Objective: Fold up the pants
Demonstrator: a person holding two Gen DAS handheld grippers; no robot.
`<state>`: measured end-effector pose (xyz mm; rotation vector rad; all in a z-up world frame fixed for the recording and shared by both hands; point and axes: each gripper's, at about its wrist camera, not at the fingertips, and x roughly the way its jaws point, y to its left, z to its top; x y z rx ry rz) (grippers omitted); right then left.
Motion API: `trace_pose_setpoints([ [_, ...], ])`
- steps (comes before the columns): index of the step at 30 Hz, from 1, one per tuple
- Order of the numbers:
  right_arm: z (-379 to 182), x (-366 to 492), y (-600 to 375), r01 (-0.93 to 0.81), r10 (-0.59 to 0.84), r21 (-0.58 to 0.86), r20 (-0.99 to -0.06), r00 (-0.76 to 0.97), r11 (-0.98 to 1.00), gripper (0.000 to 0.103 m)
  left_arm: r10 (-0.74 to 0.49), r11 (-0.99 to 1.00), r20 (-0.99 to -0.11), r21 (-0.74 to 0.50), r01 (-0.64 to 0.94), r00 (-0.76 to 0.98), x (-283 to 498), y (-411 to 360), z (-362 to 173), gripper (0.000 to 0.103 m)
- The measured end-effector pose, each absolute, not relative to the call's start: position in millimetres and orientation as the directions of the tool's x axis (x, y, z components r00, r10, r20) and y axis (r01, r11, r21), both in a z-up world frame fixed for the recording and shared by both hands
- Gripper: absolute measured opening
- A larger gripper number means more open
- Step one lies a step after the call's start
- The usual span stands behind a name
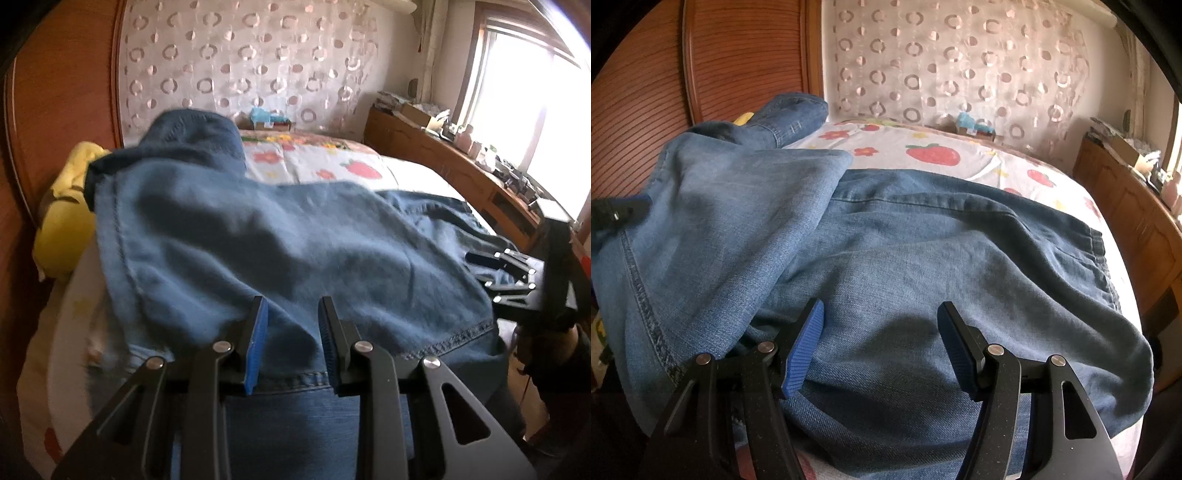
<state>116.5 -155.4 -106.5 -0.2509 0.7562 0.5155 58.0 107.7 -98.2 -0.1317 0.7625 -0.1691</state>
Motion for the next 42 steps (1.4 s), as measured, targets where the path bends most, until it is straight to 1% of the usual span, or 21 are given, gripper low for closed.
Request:
trace_pose_setpoints([
  [1, -106.0, 115.7, -156.0, -0.527, 0.356, -0.033, -0.701, 0.618, 0.849, 0.065, -0.193, 0.98, -0.676, -0.172, 0.101, 0.711, 58.0, 105.8, -101.7, 0.027],
  [3, -102.5, 111.3, -159.1, -0.513, 0.349, -0.041, -0.687, 0.638, 0.857, 0.065, -0.191, 0.98, -0.667, -0.165, 0.108, 0.72, 55.4, 103.4, -105.5, 0.034],
  [7, -88.4, 99.3, -169.9, -0.491, 0.347, -0.041, -0.656, 0.67, 0.87, 0.065, -0.186, 0.982, -0.663, -0.154, 0.111, 0.725, 53.9, 98.4, -107.6, 0.039],
  [9, -79.2, 93.8, -177.7, -0.477, 0.342, -0.044, -0.64, 0.689, 0.878, 0.065, -0.197, 0.98, -0.659, -0.16, 0.121, 0.726, 53.7, 97.1, -108.1, 0.046],
  [12, -66.7, 85.6, -194.4, -0.445, 0.327, -0.041, -0.619, 0.714, 0.895, 0.065, -0.206, 0.978, -0.662, -0.165, 0.128, 0.721, 54.1, 98.1, -107.2, 0.051],
  [19, -54.5, 74.5, -246.0, -0.339, 0.25, -0.036, -0.605, 0.756, 0.94, 0.065, -0.196, 0.98, -0.669, -0.148, 0.13, 0.717, 55.4, 93.2, -108.3, 0.053],
  [27, -61.9, 76.1, -310.5, -0.211, 0.183, 0.031, -0.631, 0.754, 0.977, 0.065, -0.163, 0.987, -0.671, -0.115, 0.116, 0.723, 56.7, 87.5, -109.9, 0.054],
  [30, -67.6, 75.8, -326.1, -0.172, 0.153, 0.034, -0.643, 0.75, 0.984, 0.065, -0.15, 0.989, -0.67, -0.103, 0.109, 0.727, 55.7, 85.4, -110.0, 0.055],
  [36, -79.1, 76.2, -347.7, -0.133, 0.146, 0.07, -0.665, 0.732, 0.989, 0.065, -0.139, 0.99, -0.673, -0.095, 0.102, 0.726, 54.6, 80.9, -107.1, 0.055],
  [42, -82.5, 78.0, -352.2, -0.128, 0.148, 0.08, -0.672, 0.726, 0.989, 0.065, -0.18, 0.984, -0.66, -0.125, 0.129, 0.729, 48.7, 73.6, -98.2, 0.055],
])
